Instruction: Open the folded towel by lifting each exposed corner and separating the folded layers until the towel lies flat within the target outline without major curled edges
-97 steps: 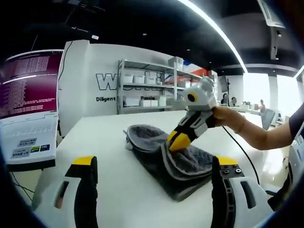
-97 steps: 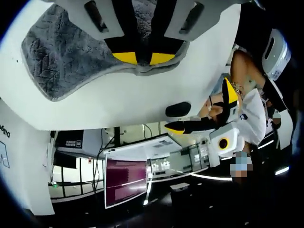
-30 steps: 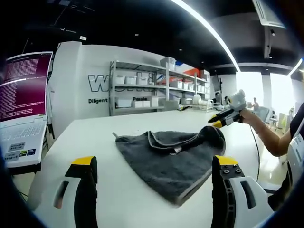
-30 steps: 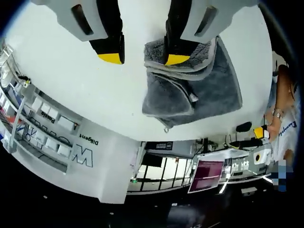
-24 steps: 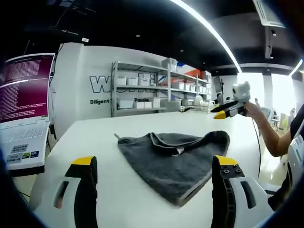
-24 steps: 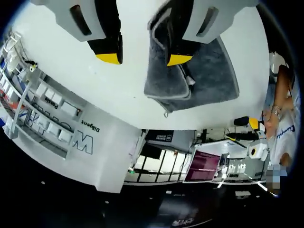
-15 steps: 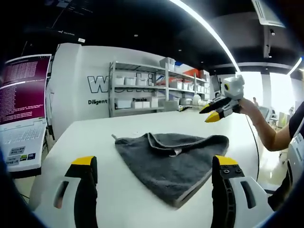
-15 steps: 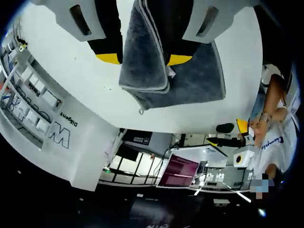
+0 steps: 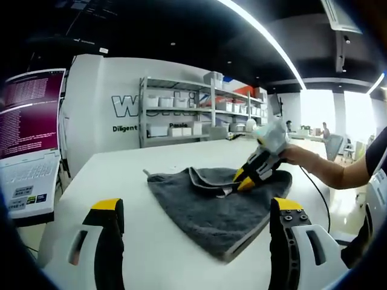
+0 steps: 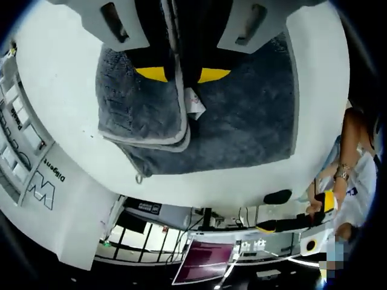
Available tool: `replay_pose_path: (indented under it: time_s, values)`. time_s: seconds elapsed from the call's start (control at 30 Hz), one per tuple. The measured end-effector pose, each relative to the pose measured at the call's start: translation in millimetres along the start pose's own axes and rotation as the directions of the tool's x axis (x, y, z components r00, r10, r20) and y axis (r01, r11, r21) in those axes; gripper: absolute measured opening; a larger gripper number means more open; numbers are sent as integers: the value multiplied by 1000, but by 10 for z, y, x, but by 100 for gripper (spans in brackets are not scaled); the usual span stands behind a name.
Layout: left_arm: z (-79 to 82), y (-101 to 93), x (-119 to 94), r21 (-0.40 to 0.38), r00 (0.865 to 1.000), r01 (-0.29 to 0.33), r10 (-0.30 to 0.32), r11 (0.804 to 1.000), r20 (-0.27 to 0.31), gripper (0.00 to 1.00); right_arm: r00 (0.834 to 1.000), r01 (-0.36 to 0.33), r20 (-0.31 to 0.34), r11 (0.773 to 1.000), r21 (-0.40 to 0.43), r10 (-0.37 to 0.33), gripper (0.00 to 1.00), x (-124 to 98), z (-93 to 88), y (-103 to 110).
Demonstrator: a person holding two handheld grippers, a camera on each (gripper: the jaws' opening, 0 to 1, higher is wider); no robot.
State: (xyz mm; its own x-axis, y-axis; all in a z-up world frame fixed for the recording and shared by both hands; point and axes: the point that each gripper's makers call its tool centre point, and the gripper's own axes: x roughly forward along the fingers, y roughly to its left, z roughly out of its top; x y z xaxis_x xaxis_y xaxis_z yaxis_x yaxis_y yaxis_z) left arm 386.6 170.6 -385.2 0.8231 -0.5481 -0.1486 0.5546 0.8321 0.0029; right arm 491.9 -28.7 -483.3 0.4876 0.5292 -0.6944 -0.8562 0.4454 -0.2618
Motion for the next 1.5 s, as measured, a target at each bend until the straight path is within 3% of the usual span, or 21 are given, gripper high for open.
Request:
replay_pose_path:
  time_s: [0.07,0.17,0.27,0.47,0.53,0.7,0.83,1.0,1.2,1.33,1.5]
  values:
    - [-7,5,-9,-3,1000,-2,2,1000,2,99,1000,21,-11,1000,-9,-21,2,9,-24,-44]
    - [-21,24,-22,-7,1000,-5,5,1000,2,99,1000,25,3,1000,8,-25,1,-51,-3,-49]
    - [-23,50,-34,-14,1000,-11,11,1000,6,99,994,104,37,995,-9,-103,1,-183,56,-193]
    - [-18,57,-46,-15,1000,-12,12,1000,9,99,963,245,109,968,46,-249,0,-580,140,-605]
    - [-9,56,-49,-14,1000,-10,10,1000,13,99,944,302,114,950,80,-310,0,-767,102,-814]
    - [-1,57,-52,-12,1000,-10,11,1000,14,99,917,360,124,920,157,-380,1,-1021,-23,-1144]
    - [-6,38,-53,-8,1000,-7,7,1000,12,99,906,384,108,901,204,-410,1,-1070,-148,-1352]
    - [2,26,-32,-9,1000,-4,4,1000,12,99,924,330,85,892,310,-372,1,-883,-358,-1501]
    - [-8,11,-32,-3,1000,1,-1,1000,5,99,932,280,79,840,465,-354,1,-697,-637,-1708]
    - [-14,39,-41,-8,1000,-5,5,1000,7,99,938,238,80,792,562,-339,1,-576,-815,-1813]
    - [-35,27,-41,-6,1000,-2,2,1000,3,99,950,218,52,773,596,-308,1,-398,-1036,-1790]
